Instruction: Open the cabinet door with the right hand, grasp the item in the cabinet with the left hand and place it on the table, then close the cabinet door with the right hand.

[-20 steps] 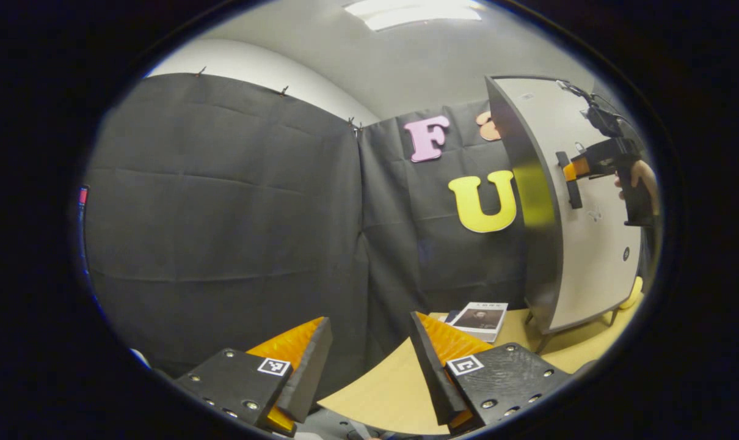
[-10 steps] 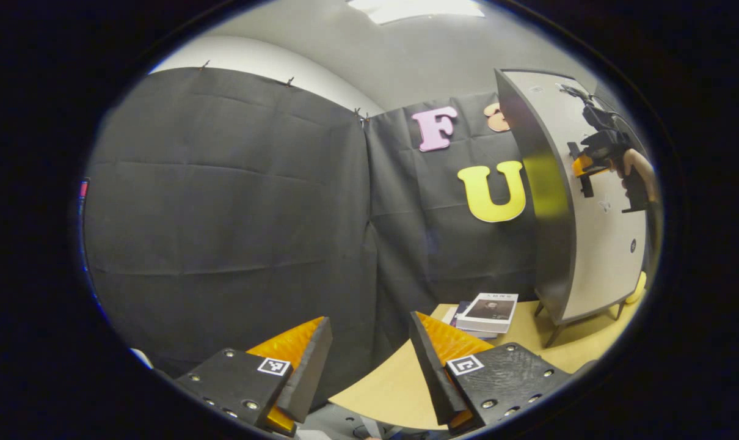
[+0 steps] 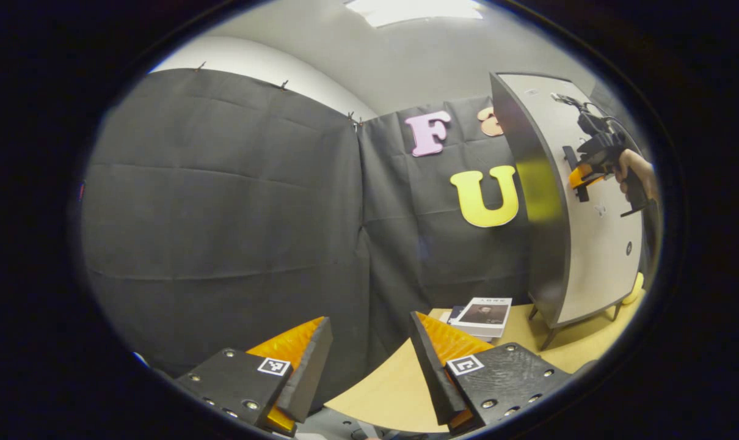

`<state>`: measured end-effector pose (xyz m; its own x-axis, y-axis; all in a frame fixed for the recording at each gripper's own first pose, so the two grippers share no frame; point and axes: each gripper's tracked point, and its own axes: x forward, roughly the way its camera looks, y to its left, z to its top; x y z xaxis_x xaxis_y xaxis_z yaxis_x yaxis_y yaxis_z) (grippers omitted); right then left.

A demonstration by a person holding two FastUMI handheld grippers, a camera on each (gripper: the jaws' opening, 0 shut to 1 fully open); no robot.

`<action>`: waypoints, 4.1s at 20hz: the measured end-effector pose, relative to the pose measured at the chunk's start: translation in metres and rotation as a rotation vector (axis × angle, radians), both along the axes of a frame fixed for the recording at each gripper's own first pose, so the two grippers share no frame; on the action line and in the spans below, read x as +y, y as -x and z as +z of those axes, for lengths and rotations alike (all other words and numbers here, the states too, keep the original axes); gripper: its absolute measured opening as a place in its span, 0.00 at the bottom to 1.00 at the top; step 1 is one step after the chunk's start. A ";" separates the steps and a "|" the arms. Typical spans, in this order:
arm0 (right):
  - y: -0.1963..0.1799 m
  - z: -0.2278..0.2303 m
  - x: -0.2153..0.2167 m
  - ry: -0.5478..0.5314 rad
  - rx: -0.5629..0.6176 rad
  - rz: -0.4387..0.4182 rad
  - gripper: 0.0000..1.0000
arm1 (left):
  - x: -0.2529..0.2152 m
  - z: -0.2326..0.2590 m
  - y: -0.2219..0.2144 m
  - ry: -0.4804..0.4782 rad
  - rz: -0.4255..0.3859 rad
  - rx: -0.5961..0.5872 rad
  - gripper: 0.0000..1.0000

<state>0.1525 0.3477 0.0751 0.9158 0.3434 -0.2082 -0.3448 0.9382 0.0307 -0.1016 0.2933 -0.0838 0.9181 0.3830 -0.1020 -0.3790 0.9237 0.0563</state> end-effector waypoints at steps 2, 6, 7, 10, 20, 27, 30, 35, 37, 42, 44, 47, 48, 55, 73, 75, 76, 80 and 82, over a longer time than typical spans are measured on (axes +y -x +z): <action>0.005 0.001 0.000 -0.012 0.011 0.023 0.12 | -0.004 0.005 -0.003 0.000 -0.010 -0.011 0.77; 0.017 0.004 -0.002 -0.035 0.014 0.053 0.16 | -0.020 0.011 -0.011 0.006 -0.045 -0.027 0.77; 0.021 0.006 -0.003 -0.040 0.016 0.066 0.16 | -0.025 0.014 -0.012 0.001 -0.055 -0.030 0.77; 0.031 0.008 -0.005 -0.051 0.018 0.103 0.16 | -0.040 0.019 -0.017 -0.001 -0.084 -0.039 0.77; 0.055 0.011 -0.022 -0.063 0.041 0.189 0.12 | -0.108 0.045 -0.040 -0.004 -0.227 -0.091 0.77; 0.068 0.013 -0.032 -0.060 0.056 0.234 0.12 | -0.151 0.054 -0.049 0.008 -0.302 -0.100 0.77; 0.070 0.011 -0.038 -0.059 0.051 0.253 0.12 | -0.173 0.060 -0.054 0.002 -0.339 -0.102 0.77; 0.073 0.010 -0.047 -0.059 0.054 0.284 0.12 | -0.213 0.067 -0.065 0.006 -0.401 -0.113 0.77; 0.075 0.010 -0.052 -0.056 0.057 0.293 0.12 | -0.231 0.069 -0.070 0.011 -0.429 -0.115 0.77; 0.081 0.010 -0.064 -0.065 0.080 0.300 0.15 | -0.279 0.079 -0.078 0.029 -0.503 -0.132 0.77; 0.082 0.011 -0.068 -0.054 0.079 0.295 0.16 | -0.297 0.082 -0.081 0.037 -0.528 -0.139 0.77; 0.085 0.012 -0.075 -0.044 0.081 0.277 0.12 | -0.323 0.080 -0.082 0.056 -0.564 -0.141 0.77; 0.085 0.012 -0.077 -0.043 0.082 0.268 0.12 | -0.330 0.082 -0.082 0.060 -0.576 -0.143 0.77; 0.084 0.012 -0.090 -0.018 0.056 0.188 0.12 | -0.372 0.091 -0.080 0.090 -0.639 -0.161 0.77; 0.082 0.013 -0.118 -0.101 0.022 0.053 0.14 | -0.411 0.102 -0.069 0.048 -0.681 -0.157 0.77; 0.080 0.013 -0.127 -0.110 0.019 0.022 0.14 | -0.412 0.102 -0.069 0.046 -0.684 -0.153 0.77; 0.078 0.013 -0.133 -0.111 0.015 0.004 0.14 | -0.413 0.101 -0.069 0.045 -0.684 -0.151 0.77; 0.065 0.012 -0.163 -0.114 0.001 -0.088 0.14 | -0.416 0.104 -0.066 0.034 -0.686 -0.154 0.77; 0.063 0.011 -0.168 -0.135 0.001 -0.103 0.08 | -0.417 0.105 -0.065 0.030 -0.688 -0.157 0.77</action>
